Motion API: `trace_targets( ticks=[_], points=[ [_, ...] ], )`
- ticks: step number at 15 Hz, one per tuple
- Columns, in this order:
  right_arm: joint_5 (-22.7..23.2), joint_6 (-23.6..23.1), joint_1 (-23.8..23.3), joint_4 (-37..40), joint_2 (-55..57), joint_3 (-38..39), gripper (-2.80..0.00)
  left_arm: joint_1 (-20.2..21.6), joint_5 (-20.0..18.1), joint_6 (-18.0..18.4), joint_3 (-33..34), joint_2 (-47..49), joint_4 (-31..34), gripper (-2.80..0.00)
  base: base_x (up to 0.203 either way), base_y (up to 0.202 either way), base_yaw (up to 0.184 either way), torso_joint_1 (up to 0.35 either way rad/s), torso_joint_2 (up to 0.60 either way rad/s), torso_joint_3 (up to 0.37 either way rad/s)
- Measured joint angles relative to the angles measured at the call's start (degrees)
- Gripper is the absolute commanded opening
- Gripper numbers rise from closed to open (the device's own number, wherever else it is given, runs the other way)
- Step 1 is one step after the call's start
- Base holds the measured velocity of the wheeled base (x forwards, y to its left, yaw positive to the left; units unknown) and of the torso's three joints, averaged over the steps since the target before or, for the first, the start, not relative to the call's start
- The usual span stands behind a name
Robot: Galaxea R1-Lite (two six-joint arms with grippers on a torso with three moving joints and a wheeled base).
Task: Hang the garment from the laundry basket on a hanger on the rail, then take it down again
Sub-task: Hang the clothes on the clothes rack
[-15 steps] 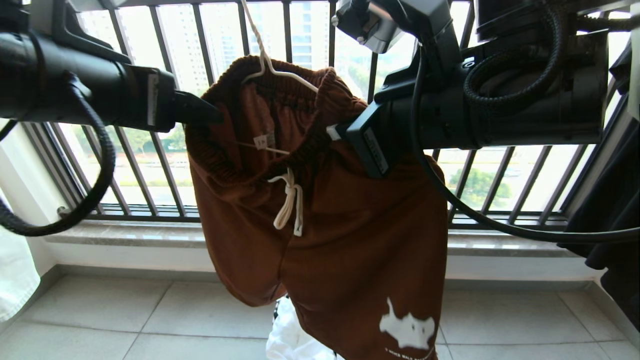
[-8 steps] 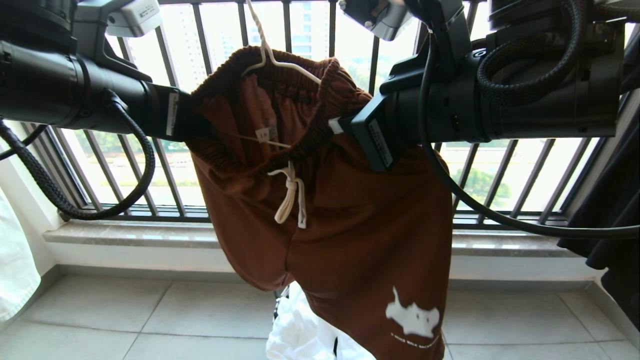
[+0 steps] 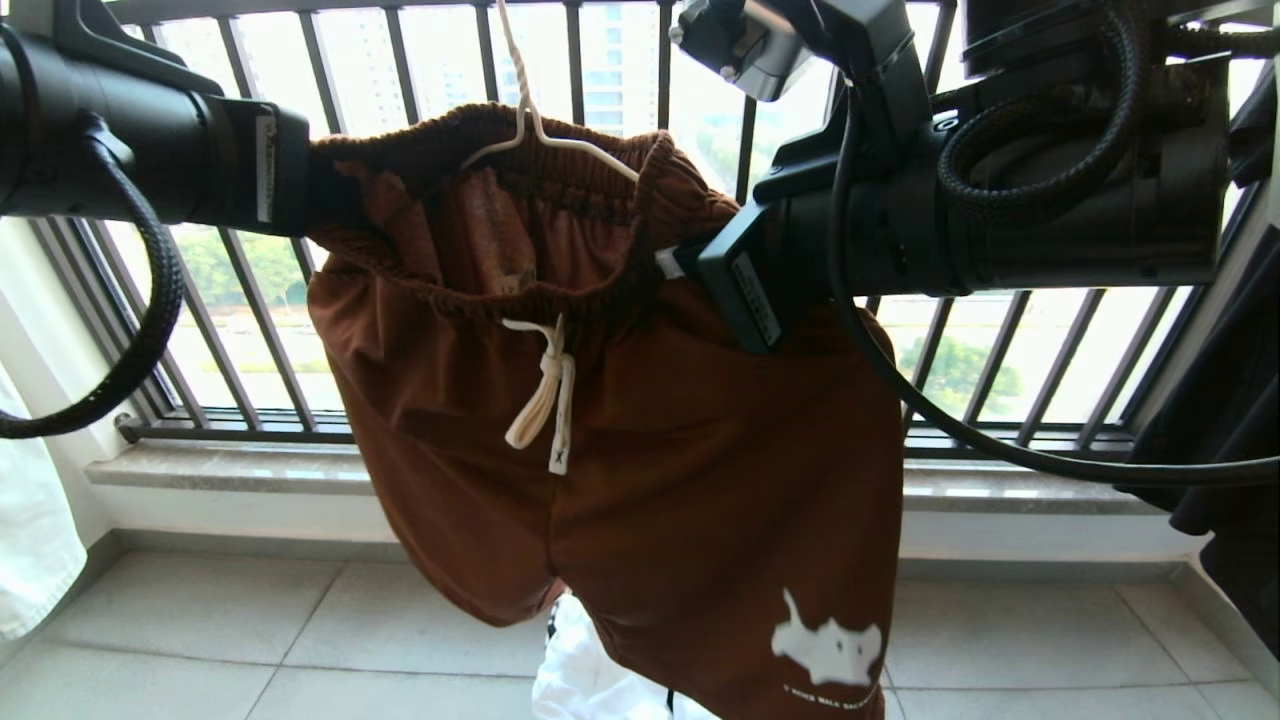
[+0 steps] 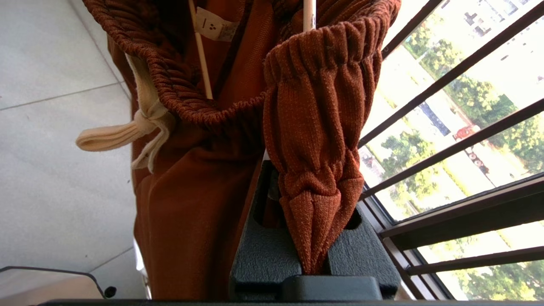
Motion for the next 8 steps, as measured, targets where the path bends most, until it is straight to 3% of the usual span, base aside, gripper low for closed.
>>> trace_targets(
  ticks=[5,8],
  points=[
    [0.0,0.0,0.1,0.0,-0.4,1.7,-2.80,0.0,-0.3,-0.3,-7.1,2.3,0.0,-2.80,0.000,0.000,0.000,0.000,0.00,0.000],
    [0.0,0.0,0.1,0.0,-1.0,2.7,-2.80,0.1,2.9,-0.3,-10.6,4.7,0.0,-2.80,0.000,0.000,0.000,0.000,0.00,0.000]
  ],
)
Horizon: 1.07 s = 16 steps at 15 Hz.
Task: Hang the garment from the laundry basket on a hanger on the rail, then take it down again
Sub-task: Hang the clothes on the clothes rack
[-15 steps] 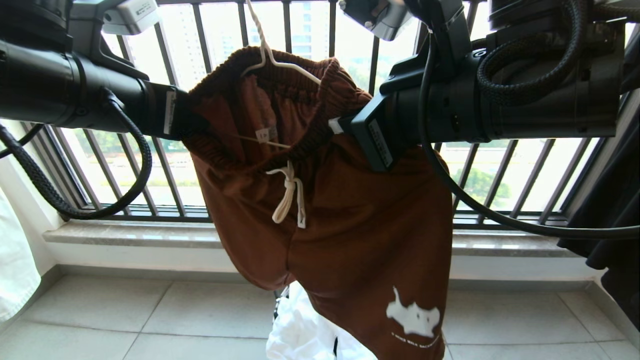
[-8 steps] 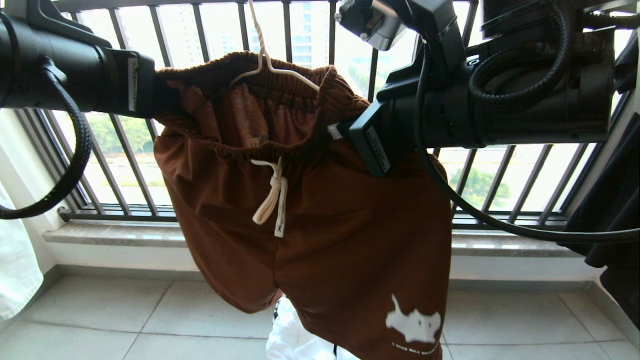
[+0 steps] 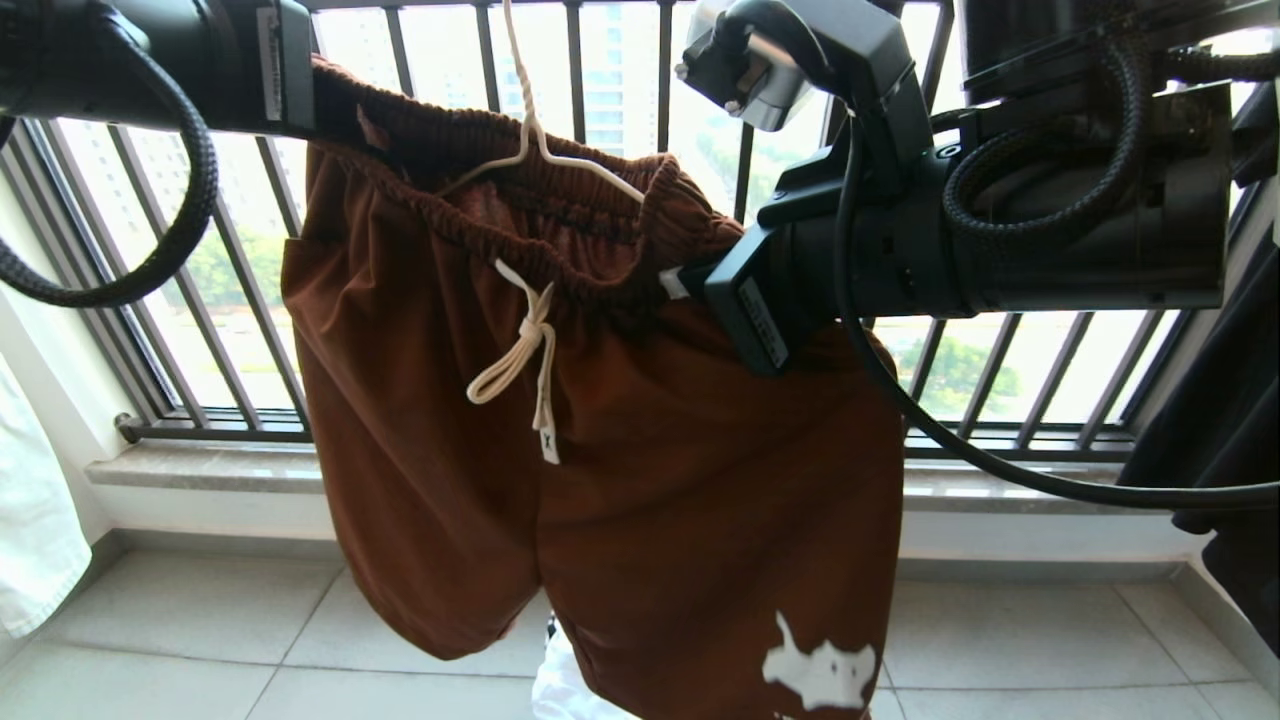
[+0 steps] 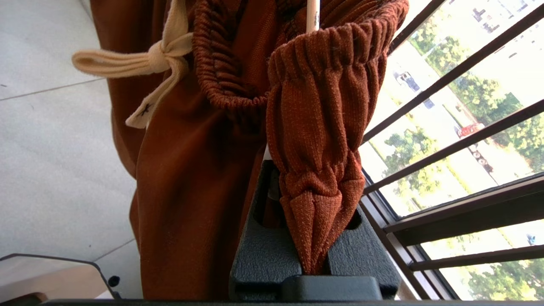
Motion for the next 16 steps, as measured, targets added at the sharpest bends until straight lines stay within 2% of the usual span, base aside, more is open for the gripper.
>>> trace_targets(
  ticks=[2,6,13,14,16],
  points=[
    [0.0,0.0,0.6,0.0,-0.8,0.5,-2.80,0.0,1.3,0.1,-1.2,1.5,-0.1,-2.80,0.000,0.000,0.000,0.000,0.00,0.000],
    [0.0,0.0,1.7,0.0,-1.7,0.9,-2.80,0.0,1.6,0.2,-3.8,4.7,-0.2,-2.80,0.000,0.000,0.000,0.000,0.00,0.000],
    [0.1,0.0,2.0,-0.1,-2.3,1.8,-2.80,0.0,1.5,0.4,-3.9,7.4,0.4,-2.80,0.000,0.000,0.000,0.000,0.00,0.000],
    [0.1,0.0,2.0,-0.3,-2.3,1.8,-2.80,0.0,1.5,0.4,-3.8,7.4,0.5,0.00,0.000,0.000,0.000,0.000,0.00,0.000],
    [0.1,0.0,2.0,-0.3,-2.3,1.8,-2.80,0.0,1.5,0.5,-3.7,7.3,0.6,0.00,0.000,0.000,0.000,0.000,0.00,0.000]
  ],
)
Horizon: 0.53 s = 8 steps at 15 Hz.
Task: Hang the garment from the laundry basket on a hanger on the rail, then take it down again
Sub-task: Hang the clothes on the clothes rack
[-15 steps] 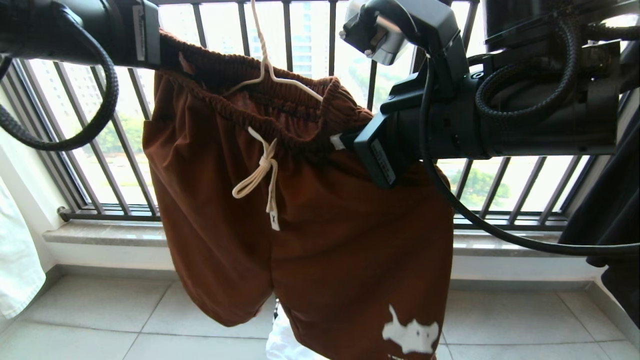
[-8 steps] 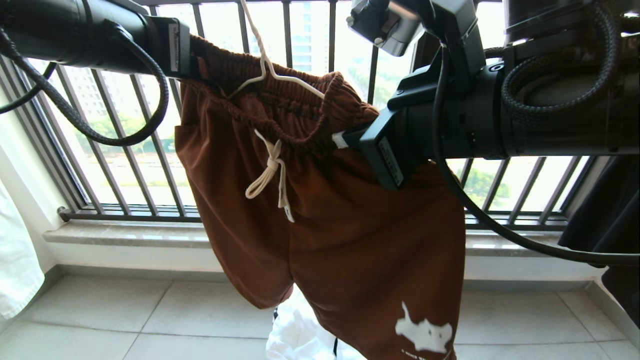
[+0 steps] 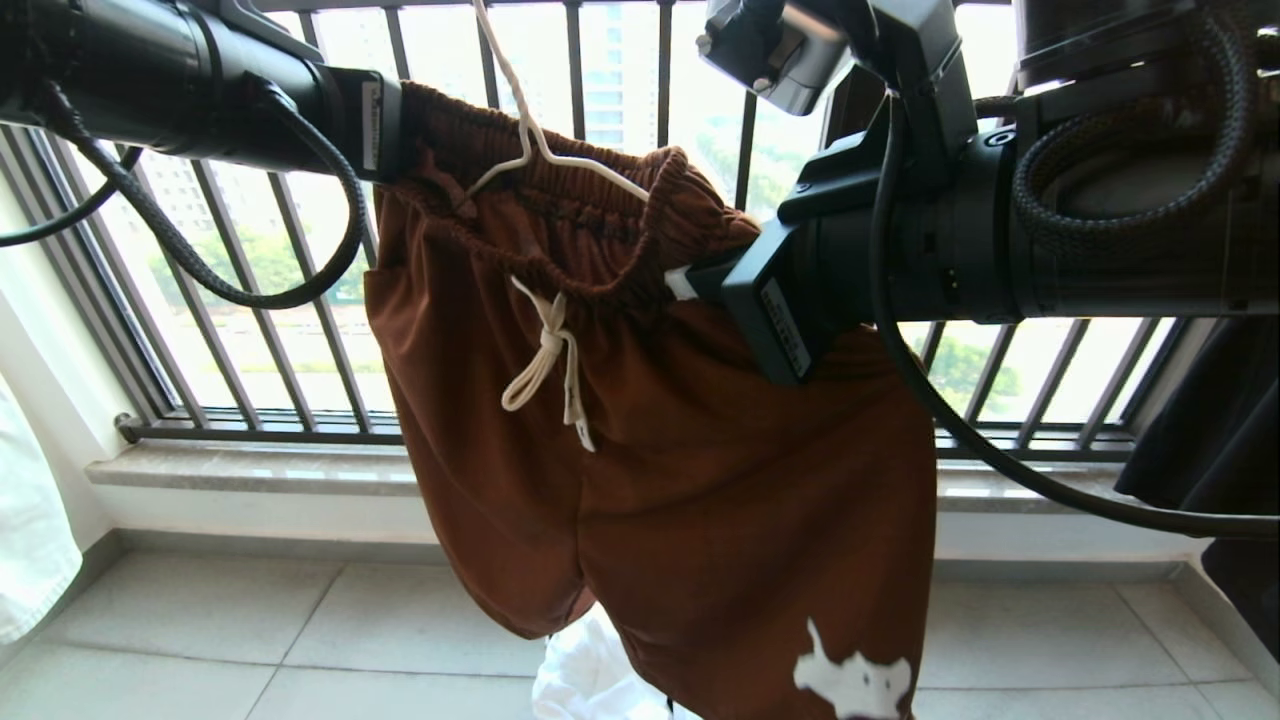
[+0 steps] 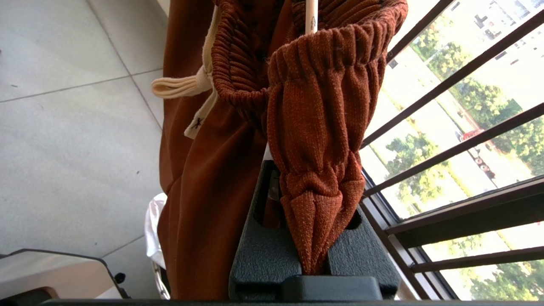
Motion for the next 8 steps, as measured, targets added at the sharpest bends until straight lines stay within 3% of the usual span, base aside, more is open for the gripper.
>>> trace_targets(
  ticks=[2,8],
  points=[
    [0.0,0.0,0.0,0.0,0.1,0.0,-2.80,0.0,0.0,0.1,0.0,-0.3,1.3,0.00,0.000,0.000,0.000,0.000,0.00,0.000],
    [-0.1,0.0,-0.8,-0.4,1.5,-0.8,-2.80,0.0,-0.2,2.9,-0.5,-5.5,15.6,0.00,0.000,0.000,0.000,0.000,0.00,0.000]
  ],
)
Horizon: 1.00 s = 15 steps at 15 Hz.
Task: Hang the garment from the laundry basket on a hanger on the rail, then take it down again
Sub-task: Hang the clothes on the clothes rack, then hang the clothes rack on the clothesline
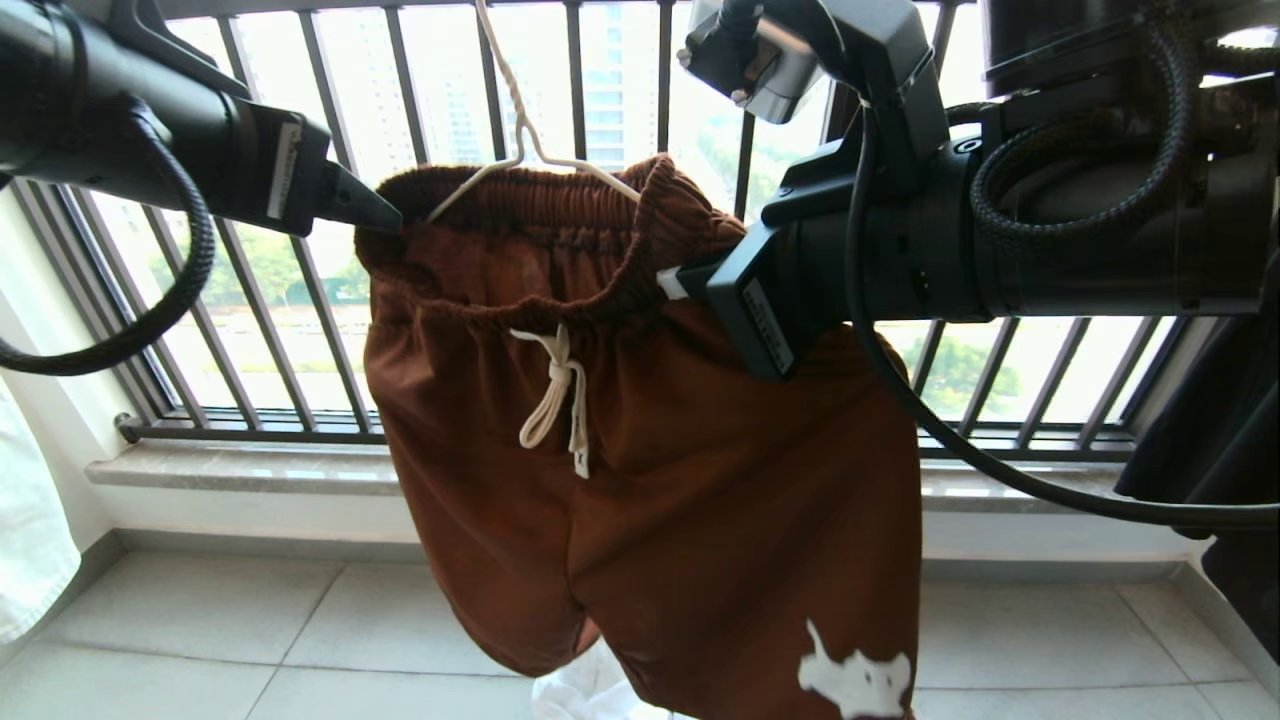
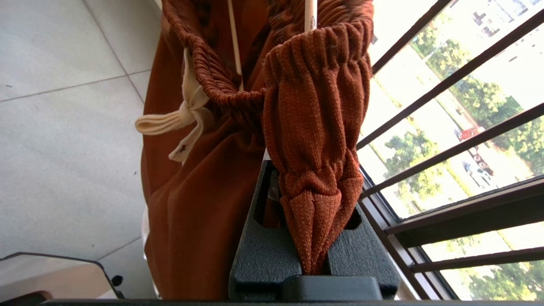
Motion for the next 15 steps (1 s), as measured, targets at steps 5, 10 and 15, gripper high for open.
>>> trace_targets(
  ticks=[5,10,15],
  points=[
    [-0.2,0.0,-0.9,0.1,1.1,-0.6,-2.80,0.0,-0.1,1.1,0.0,-6.9,1.4,0.00,0.000,0.000,0.000,0.000,0.00,0.000],
    [-0.1,1.9,-1.7,0.4,0.6,0.0,-2.80,6.5,-3.3,1.2,0.4,-9.0,1.4,-2.80,0.000,0.000,0.000,0.000,0.00,0.000],
    [3.7,2.5,-3.0,0.4,-1.5,2.3,-2.80,15.9,-18.4,6.8,1.7,-8.2,1.5,-2.80,0.000,0.000,0.000,0.000,0.00,0.000]
  ],
)
